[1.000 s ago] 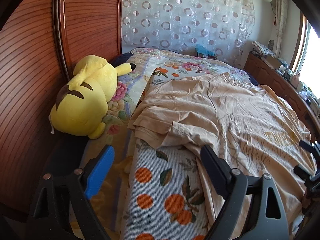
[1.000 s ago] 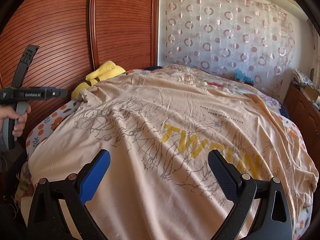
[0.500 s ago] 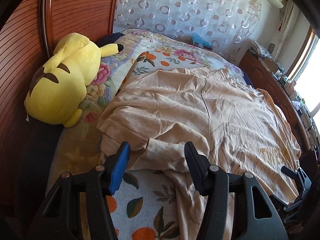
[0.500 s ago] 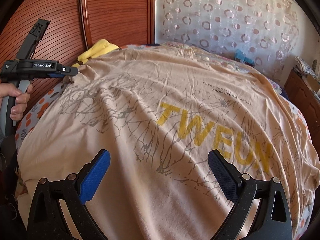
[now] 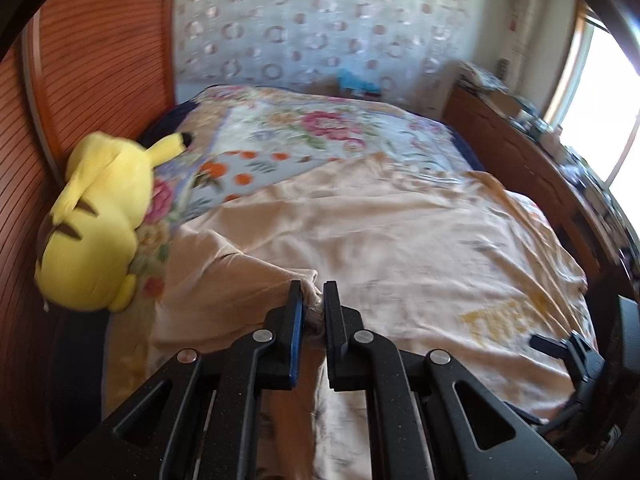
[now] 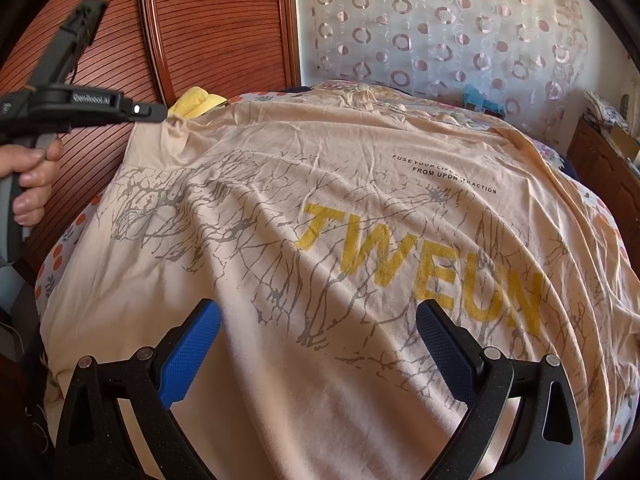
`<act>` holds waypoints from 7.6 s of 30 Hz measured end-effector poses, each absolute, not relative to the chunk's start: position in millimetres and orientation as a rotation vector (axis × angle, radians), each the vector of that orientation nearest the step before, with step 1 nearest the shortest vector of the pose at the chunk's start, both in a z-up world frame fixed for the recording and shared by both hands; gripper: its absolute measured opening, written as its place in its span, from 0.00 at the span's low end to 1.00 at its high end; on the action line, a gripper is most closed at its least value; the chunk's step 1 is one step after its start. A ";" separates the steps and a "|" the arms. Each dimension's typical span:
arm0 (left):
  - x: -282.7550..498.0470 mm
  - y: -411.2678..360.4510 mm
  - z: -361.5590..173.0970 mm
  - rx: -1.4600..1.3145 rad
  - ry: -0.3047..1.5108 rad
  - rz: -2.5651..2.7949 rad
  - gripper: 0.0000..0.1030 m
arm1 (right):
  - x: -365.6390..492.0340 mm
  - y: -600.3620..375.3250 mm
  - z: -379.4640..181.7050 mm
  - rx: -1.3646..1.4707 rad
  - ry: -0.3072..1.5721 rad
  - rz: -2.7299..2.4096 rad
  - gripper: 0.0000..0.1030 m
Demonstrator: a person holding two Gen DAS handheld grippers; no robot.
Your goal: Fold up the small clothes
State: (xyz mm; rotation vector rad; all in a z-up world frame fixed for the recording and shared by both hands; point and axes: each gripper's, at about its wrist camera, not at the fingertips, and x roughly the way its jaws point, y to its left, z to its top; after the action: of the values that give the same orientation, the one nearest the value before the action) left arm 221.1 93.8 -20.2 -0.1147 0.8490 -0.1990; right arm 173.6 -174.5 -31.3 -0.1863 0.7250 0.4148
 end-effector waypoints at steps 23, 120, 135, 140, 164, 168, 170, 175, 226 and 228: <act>231.0 131.6 -58.5 -0.134 0.911 -0.111 0.59 | 167.1 -181.3 -14.8 -0.148 0.669 0.453 0.96; 139.5 103.2 -82.6 0.096 0.869 -0.195 0.56 | 209.4 -115.6 -1.7 -0.194 0.755 0.749 0.02; 141.3 123.4 -86.7 0.063 0.866 -0.195 0.56 | 244.1 -87.8 -42.6 -0.111 0.832 0.686 0.31; 141.0 123.7 -86.8 0.064 0.867 -0.196 0.56 | 243.9 -82.6 -40.8 -0.109 0.815 0.736 0.02; 122.0 65.9 -23.5 0.061 0.708 -0.332 0.56 | 184.3 -170.8 -19.5 -0.167 0.691 0.567 0.50; 128.9 38.7 -23.3 0.042 0.706 -0.392 0.56 | 170.2 -214.1 -14.9 -0.144 0.660 0.483 0.50; 132.5 21.9 -25.1 0.042 0.709 -0.423 0.56 | 163.6 -234.8 -13.5 -0.133 0.648 0.440 0.50; 134.9 -16.5 -27.5 0.065 0.684 -0.456 0.56 | 144.4 -280.7 -9.9 -0.082 0.639 0.347 0.50; 158.0 -133.7 -81.9 0.247 0.851 -0.512 0.56 | 169.1 -369.3 -28.5 0.013 0.755 0.082 0.06; 156.7 -133.6 -81.6 0.246 0.855 -0.512 0.56 | 165.9 -369.9 -20.5 0.033 0.716 0.086 0.06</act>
State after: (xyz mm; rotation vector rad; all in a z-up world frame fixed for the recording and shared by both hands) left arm 156.7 -133.6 -81.6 0.2465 0.8547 -0.5125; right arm 165.9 -369.9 -20.5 0.0328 0.7161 0.0861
